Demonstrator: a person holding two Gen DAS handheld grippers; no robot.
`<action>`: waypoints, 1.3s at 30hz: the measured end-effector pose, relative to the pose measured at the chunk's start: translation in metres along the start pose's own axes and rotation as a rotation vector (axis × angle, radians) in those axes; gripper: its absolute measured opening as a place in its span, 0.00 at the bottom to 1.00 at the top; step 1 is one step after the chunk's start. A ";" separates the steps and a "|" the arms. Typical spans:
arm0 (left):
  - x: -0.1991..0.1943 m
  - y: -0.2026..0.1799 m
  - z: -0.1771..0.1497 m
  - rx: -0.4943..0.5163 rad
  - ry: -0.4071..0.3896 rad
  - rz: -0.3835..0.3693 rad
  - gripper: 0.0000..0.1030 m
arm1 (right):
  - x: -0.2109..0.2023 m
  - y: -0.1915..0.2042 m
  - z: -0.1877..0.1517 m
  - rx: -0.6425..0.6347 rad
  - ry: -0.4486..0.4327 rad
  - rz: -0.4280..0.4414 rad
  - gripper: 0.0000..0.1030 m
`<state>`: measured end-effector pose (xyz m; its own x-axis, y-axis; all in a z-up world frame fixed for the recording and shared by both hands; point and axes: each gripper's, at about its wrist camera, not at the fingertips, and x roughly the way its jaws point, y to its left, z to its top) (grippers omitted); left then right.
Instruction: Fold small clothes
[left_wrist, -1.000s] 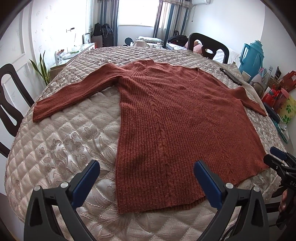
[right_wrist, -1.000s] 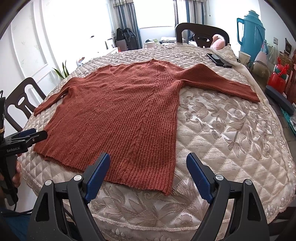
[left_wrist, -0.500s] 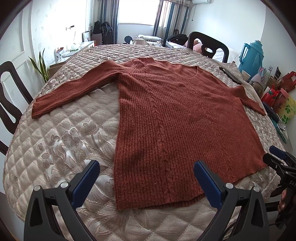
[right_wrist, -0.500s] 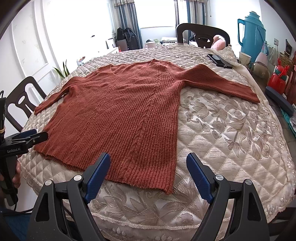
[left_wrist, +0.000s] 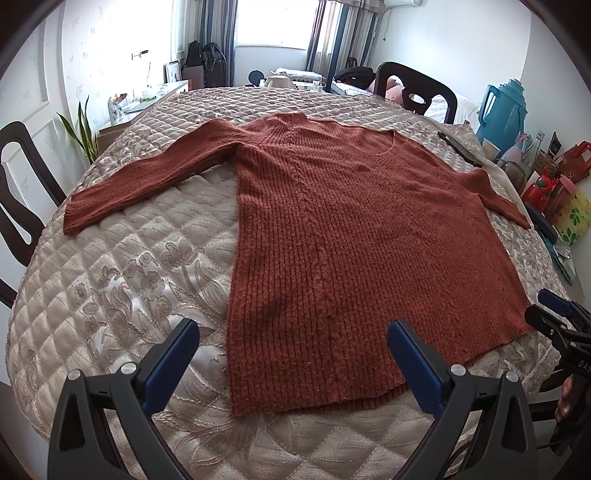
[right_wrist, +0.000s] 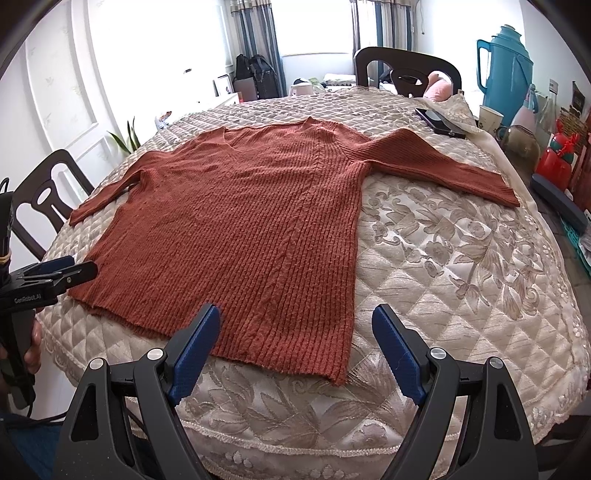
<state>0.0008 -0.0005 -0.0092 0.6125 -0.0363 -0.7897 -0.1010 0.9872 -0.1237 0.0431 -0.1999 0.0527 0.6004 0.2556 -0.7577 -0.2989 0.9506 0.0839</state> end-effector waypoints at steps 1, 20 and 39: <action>0.000 0.000 0.000 0.001 -0.001 0.000 1.00 | 0.000 0.000 0.000 0.000 0.000 0.001 0.82; 0.000 -0.006 -0.001 0.014 0.003 -0.007 1.00 | 0.001 0.001 0.001 -0.008 0.000 0.006 0.82; 0.002 -0.007 0.000 0.017 0.006 -0.013 1.00 | 0.001 0.003 0.003 -0.013 -0.002 0.005 0.82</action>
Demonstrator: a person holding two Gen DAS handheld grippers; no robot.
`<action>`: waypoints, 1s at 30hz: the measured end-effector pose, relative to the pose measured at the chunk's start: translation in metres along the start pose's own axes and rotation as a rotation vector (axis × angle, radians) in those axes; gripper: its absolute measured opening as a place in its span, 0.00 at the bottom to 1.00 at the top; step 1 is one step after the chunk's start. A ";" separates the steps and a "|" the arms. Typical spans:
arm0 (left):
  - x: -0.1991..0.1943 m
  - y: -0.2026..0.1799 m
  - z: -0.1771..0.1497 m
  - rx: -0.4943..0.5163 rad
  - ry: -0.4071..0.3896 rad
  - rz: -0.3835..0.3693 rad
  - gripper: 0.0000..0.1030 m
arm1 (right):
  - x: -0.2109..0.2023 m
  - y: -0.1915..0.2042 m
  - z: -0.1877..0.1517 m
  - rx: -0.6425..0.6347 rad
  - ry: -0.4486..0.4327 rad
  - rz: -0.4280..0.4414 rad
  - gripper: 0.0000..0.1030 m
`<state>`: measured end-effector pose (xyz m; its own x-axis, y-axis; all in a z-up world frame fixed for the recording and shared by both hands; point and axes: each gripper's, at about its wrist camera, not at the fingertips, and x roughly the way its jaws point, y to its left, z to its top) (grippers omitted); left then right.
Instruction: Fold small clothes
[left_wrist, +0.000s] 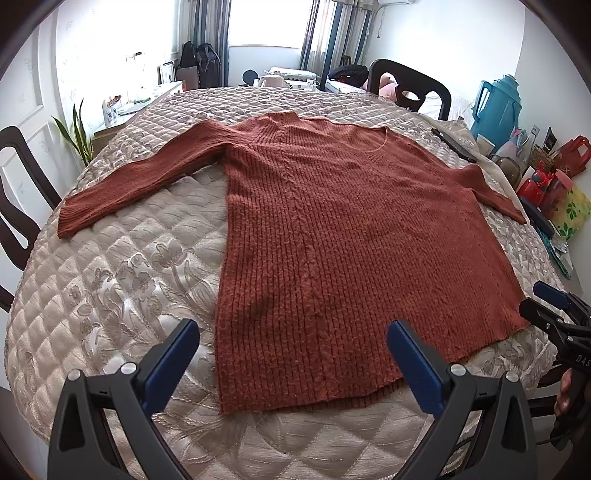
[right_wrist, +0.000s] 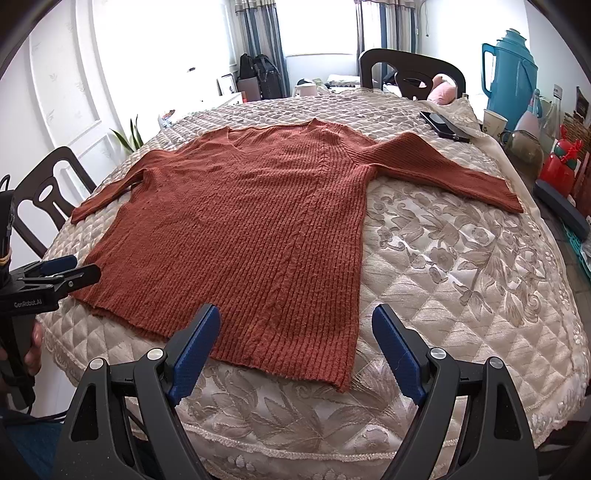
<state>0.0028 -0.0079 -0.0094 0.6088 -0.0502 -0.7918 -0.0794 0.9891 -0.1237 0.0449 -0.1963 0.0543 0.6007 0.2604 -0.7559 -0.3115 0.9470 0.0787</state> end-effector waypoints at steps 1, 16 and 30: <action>0.000 0.000 0.000 -0.001 0.000 -0.001 1.00 | 0.000 -0.001 0.000 0.003 0.002 0.000 0.82; 0.000 0.000 -0.001 -0.002 0.002 -0.002 1.00 | -0.001 -0.001 -0.001 0.006 0.000 -0.002 0.82; 0.000 0.002 -0.003 -0.009 0.001 -0.007 1.00 | -0.002 -0.002 0.000 0.007 0.002 -0.004 0.82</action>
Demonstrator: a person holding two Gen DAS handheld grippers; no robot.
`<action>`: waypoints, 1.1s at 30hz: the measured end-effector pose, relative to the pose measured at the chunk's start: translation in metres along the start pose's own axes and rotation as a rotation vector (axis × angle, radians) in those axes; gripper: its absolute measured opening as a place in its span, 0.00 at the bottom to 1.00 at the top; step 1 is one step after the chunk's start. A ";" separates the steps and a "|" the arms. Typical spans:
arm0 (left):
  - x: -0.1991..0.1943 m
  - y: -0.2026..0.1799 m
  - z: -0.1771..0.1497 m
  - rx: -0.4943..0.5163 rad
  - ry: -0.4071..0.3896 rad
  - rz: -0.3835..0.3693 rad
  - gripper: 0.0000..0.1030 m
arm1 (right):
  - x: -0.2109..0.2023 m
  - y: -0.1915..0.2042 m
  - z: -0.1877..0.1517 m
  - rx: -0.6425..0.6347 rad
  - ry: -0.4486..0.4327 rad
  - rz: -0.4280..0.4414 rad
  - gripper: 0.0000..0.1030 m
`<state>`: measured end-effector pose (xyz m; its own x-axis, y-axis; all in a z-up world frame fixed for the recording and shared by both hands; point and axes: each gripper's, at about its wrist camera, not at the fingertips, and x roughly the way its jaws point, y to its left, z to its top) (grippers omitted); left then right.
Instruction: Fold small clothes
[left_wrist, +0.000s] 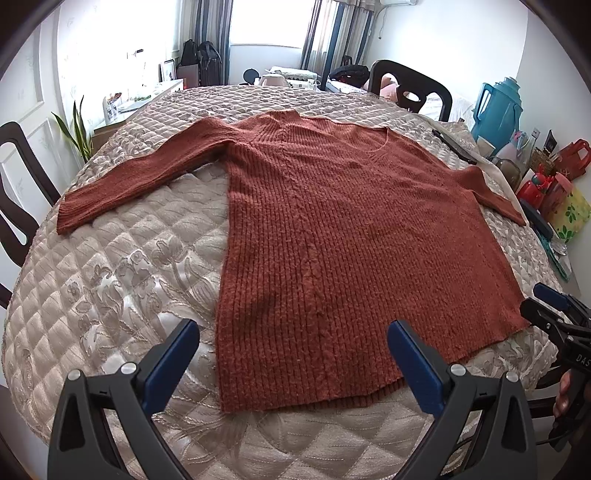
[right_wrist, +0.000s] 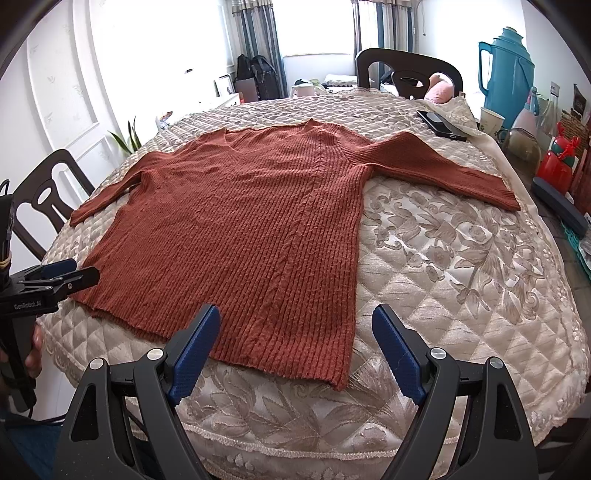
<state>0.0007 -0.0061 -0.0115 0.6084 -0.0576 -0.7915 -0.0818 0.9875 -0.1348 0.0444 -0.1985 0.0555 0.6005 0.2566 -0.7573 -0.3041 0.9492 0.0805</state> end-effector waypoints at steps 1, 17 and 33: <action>0.000 0.001 0.001 -0.003 0.002 -0.003 1.00 | 0.000 0.000 0.000 -0.001 -0.001 0.000 0.82; 0.003 0.029 0.017 -0.092 -0.023 -0.045 1.00 | 0.010 0.010 0.015 -0.026 -0.004 0.011 0.82; 0.001 0.147 0.039 -0.420 -0.145 0.035 0.87 | 0.038 0.041 0.053 -0.072 -0.035 0.064 0.82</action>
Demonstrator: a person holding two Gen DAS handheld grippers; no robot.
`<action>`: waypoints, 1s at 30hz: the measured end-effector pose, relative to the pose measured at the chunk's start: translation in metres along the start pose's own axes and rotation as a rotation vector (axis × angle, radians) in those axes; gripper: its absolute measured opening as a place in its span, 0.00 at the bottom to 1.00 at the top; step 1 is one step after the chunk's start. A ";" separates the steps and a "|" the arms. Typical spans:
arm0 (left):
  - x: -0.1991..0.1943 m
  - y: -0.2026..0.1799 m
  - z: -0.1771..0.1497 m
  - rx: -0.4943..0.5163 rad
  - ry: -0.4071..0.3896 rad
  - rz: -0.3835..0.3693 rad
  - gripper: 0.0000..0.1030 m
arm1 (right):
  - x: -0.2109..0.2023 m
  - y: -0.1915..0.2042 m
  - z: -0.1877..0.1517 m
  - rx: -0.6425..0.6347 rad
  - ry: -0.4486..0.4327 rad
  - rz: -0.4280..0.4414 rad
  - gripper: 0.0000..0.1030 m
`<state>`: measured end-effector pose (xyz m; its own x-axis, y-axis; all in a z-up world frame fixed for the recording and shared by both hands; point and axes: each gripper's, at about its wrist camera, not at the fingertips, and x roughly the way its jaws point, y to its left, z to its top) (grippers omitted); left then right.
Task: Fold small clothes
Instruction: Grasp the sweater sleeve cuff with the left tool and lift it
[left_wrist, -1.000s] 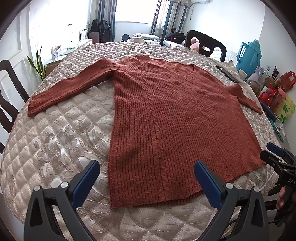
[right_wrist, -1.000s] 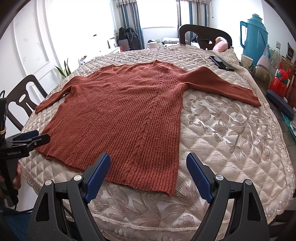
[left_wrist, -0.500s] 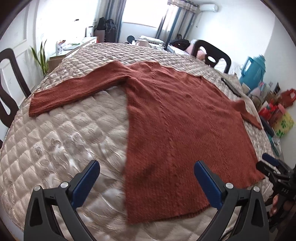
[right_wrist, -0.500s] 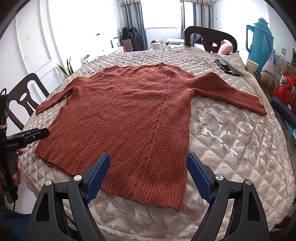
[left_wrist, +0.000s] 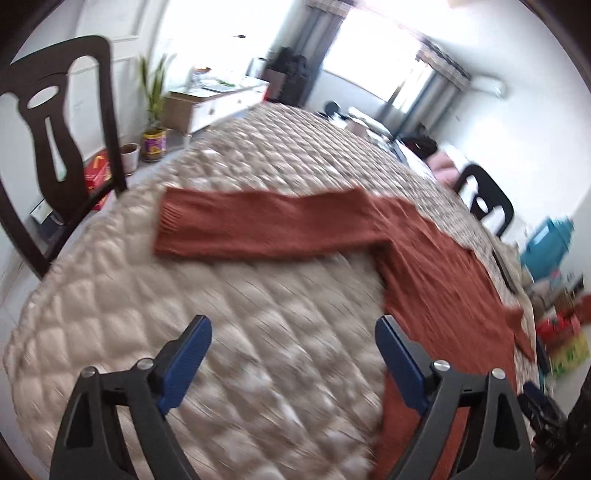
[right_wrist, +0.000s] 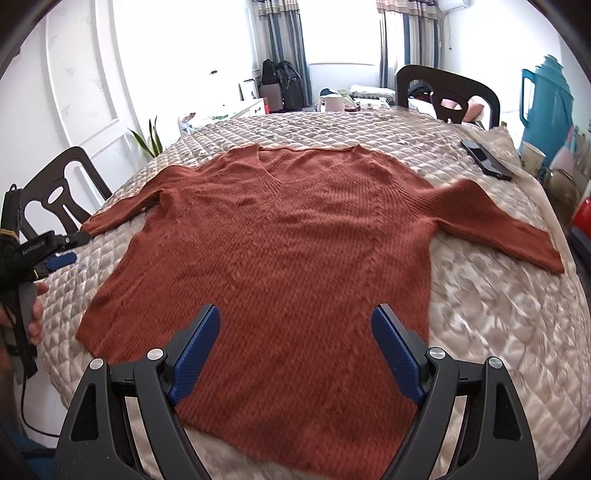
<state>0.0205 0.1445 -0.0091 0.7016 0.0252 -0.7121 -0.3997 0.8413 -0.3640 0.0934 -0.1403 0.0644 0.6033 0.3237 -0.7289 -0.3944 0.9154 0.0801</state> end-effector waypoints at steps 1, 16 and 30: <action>0.001 0.005 0.003 -0.014 -0.007 0.014 0.86 | 0.002 0.001 0.002 -0.002 0.000 0.005 0.82; 0.031 0.051 0.036 -0.144 -0.046 0.097 0.45 | 0.013 -0.001 0.017 -0.002 -0.010 0.048 0.81; 0.017 -0.013 0.076 -0.049 -0.105 -0.134 0.13 | 0.016 -0.017 0.015 0.050 -0.015 0.071 0.82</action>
<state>0.0822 0.1749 0.0290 0.8072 -0.0275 -0.5896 -0.3248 0.8134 -0.4825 0.1196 -0.1470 0.0615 0.5854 0.3918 -0.7097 -0.4022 0.9005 0.1654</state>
